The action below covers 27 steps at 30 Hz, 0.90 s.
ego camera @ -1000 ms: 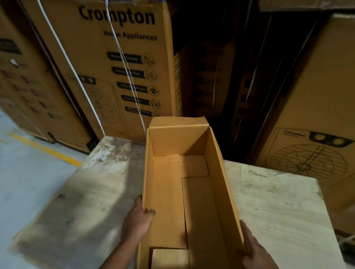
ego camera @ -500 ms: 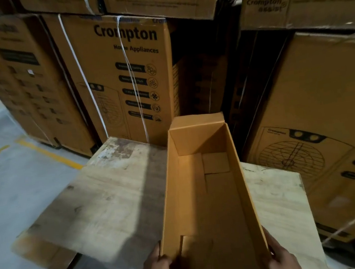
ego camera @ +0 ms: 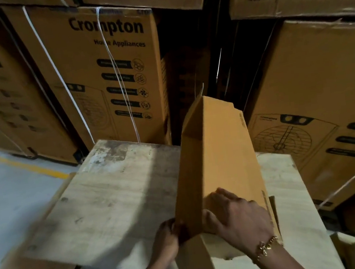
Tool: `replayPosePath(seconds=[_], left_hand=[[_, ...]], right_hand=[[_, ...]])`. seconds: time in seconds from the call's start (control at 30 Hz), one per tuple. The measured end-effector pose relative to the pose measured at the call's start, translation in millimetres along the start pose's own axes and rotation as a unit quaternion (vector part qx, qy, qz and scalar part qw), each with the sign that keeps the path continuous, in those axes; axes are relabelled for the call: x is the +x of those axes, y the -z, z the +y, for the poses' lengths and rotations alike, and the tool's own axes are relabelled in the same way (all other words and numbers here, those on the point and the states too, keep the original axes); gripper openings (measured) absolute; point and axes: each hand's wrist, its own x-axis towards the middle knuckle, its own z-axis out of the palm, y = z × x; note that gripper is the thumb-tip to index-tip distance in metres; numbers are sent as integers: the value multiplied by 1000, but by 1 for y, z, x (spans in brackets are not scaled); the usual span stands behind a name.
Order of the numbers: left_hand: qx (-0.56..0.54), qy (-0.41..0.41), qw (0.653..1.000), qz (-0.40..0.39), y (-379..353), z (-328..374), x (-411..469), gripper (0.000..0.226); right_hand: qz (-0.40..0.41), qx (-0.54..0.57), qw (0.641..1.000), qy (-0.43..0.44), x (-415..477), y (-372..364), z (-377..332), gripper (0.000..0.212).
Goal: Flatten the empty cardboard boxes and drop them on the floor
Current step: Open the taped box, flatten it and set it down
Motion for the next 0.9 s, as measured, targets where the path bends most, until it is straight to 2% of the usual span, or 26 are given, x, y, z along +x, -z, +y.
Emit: replayPosePath(seconds=[0.1,0.17,0.27,0.33,0.4,0.43,0.47,0.5,0.57,0.6,0.63,0.77,0.83,0.9], left_hand=[[-191,-25,981,9,37,50,-36,35],[-281,13,960,0,56,67,-45,36],[-266,4,963,-47,75,76,-54,32],[-205,2,974,-91,80,78,-54,32],[-167,13,977,-131,76,84,-54,54],[-168,16,976,-135,71,88,-54,64],[-177,15,974,-139,64,91,-53,68],[-181,9,974,-137,57,95,-54,68],[-199,12,973,-120,43,104,-56,66],[-209,19,972,-109,37,107,-55,67],[-208,27,973,-93,32,108,-56,67],[-152,0,988,-28,27,99,-54,79],[-164,-29,986,-6,32,94,-52,87],[-186,-30,982,-6,37,95,-47,76]], right_hand=[[11,-3,999,35,13,-9,-53,51],[6,3,999,45,21,-16,-75,45],[37,66,997,22,35,-24,-67,41],[124,161,979,-28,37,-30,-41,40],[183,185,962,-88,35,-41,-7,55],[175,218,950,-136,33,-45,9,69],[138,295,925,-194,29,-47,19,85],[86,406,876,-247,25,-48,25,95],[13,601,743,-294,17,-53,26,94],[10,644,705,-298,14,-58,27,87],[17,655,694,-297,10,-63,27,81],[33,647,710,-277,1,-76,21,53],[49,658,702,-268,-4,-73,15,50],[82,660,701,-258,-7,-63,10,52]])
